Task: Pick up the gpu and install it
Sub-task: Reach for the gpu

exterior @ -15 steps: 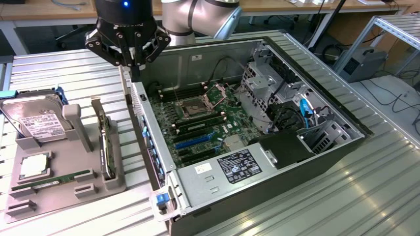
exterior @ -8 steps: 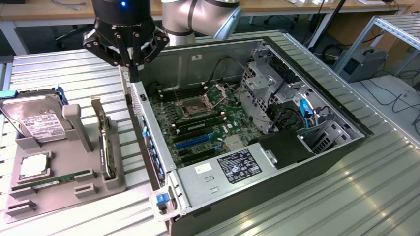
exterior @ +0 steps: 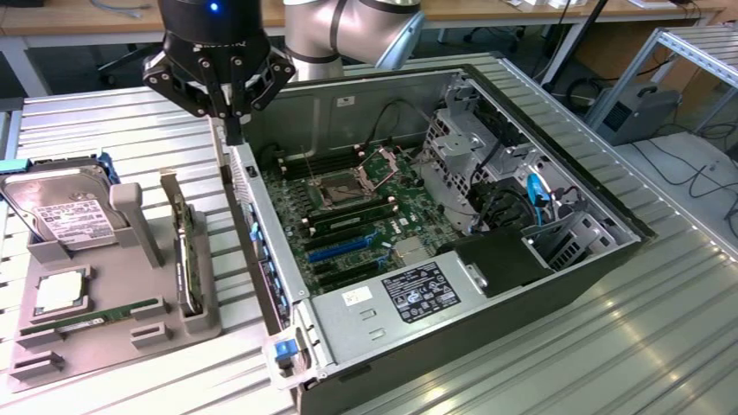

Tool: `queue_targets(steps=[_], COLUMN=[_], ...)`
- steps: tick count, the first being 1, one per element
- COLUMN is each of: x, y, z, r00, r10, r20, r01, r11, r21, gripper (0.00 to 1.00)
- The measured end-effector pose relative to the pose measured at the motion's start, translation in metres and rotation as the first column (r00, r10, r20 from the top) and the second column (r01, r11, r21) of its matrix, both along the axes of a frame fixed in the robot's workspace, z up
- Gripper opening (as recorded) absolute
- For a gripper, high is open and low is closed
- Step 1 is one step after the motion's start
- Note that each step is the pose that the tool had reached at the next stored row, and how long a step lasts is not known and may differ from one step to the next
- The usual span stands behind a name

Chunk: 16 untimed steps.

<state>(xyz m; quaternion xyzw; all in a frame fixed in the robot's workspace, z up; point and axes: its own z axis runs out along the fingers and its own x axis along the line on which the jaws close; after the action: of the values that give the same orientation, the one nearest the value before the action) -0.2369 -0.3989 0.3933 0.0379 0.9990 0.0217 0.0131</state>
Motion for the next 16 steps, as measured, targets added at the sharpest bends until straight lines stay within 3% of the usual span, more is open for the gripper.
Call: queue_targets(steps=[16], x=[-0.0043], y=[0.0000], z=[0.0000], r00=[1.0000], r10=[0.000], r20=[0.0000], r01=[0.000], r11=[1.0000], r21=[0.0000], gripper=[0.11])
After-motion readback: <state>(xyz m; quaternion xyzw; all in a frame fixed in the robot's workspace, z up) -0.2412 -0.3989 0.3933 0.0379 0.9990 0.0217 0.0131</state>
